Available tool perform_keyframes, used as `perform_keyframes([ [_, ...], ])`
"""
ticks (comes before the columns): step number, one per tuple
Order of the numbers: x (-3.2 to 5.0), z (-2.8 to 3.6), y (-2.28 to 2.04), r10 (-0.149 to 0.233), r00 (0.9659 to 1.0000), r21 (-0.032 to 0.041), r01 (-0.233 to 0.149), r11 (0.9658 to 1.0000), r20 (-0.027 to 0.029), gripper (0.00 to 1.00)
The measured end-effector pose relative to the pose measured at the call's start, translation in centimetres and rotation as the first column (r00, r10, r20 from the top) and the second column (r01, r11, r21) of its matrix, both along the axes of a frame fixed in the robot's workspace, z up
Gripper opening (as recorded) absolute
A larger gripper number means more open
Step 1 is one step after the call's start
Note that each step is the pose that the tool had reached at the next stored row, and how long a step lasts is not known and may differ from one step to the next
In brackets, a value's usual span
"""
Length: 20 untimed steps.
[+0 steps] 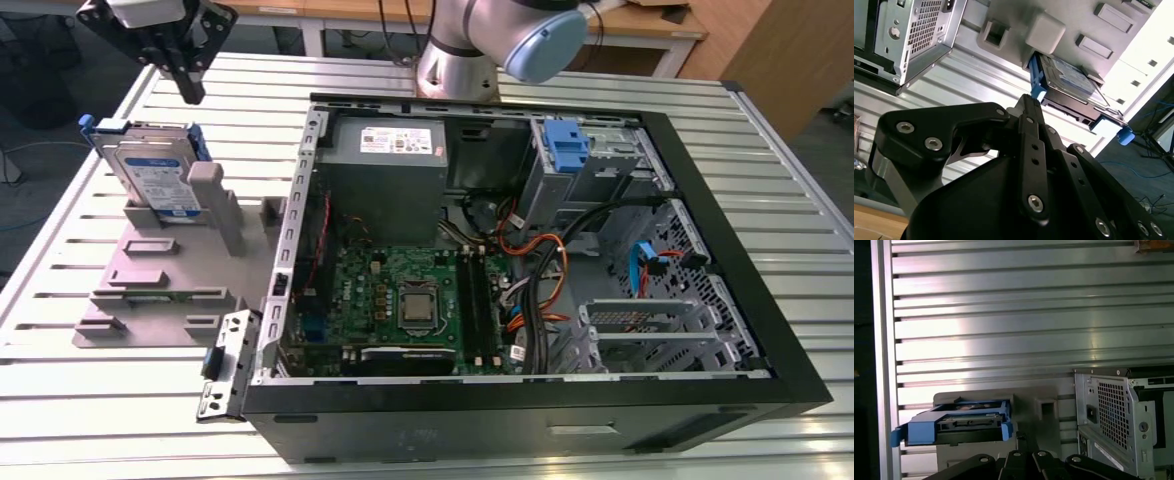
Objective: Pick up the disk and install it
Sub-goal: 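Reach for the disk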
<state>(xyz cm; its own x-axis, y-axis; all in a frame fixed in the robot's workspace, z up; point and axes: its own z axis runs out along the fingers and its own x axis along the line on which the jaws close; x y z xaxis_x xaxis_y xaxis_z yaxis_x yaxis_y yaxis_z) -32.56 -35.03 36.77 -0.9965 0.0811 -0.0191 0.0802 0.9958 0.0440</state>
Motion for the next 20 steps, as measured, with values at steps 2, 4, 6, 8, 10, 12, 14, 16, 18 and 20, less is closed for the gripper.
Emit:
perform_keyframes([
  [2, -0.46, -0.01, 0.00, 0.000, 1.0000, 0.0000, 0.000, 1.0000, -0.0001, 0.11],
  [4, -0.90, -0.02, 0.00, 0.000, 1.0000, 0.0000, 0.000, 1.0000, -0.0001, 0.11],
  [6, -1.34, -0.03, 0.00, 0.000, 1.0000, 0.0000, 0.000, 1.0000, 0.0000, 0.11],
  [8, -1.77, -0.03, 0.00, 0.000, 1.0000, 0.0000, 0.000, 1.0000, 0.0000, 0.11],
  [10, -2.17, -0.04, 0.00, 0.000, 1.0000, 0.0000, 0.000, 1.0000, 0.0000, 0.11],
  [12, -2.57, -0.05, 0.00, 0.000, 1.0000, 0.0000, 0.000, 1.0000, -0.0001, 0.11],
  [14, -2.94, -0.06, 0.00, 0.000, 1.0000, 0.0000, 0.000, 1.0000, 0.0000, 0.11],
  [16, -3.28, -0.08, 0.00, 0.000, 1.0000, -0.0001, 0.000, 1.0000, -0.0001, 0.11],
  [18, -3.49, -0.13, 0.00, 0.000, 1.0000, 0.0000, 0.000, 1.0000, 0.0000, 0.11],
  [20, -3.52, -0.19, -0.01, 0.000, 1.0000, 0.0000, 0.000, 1.0000, -0.0001, 0.11],
])
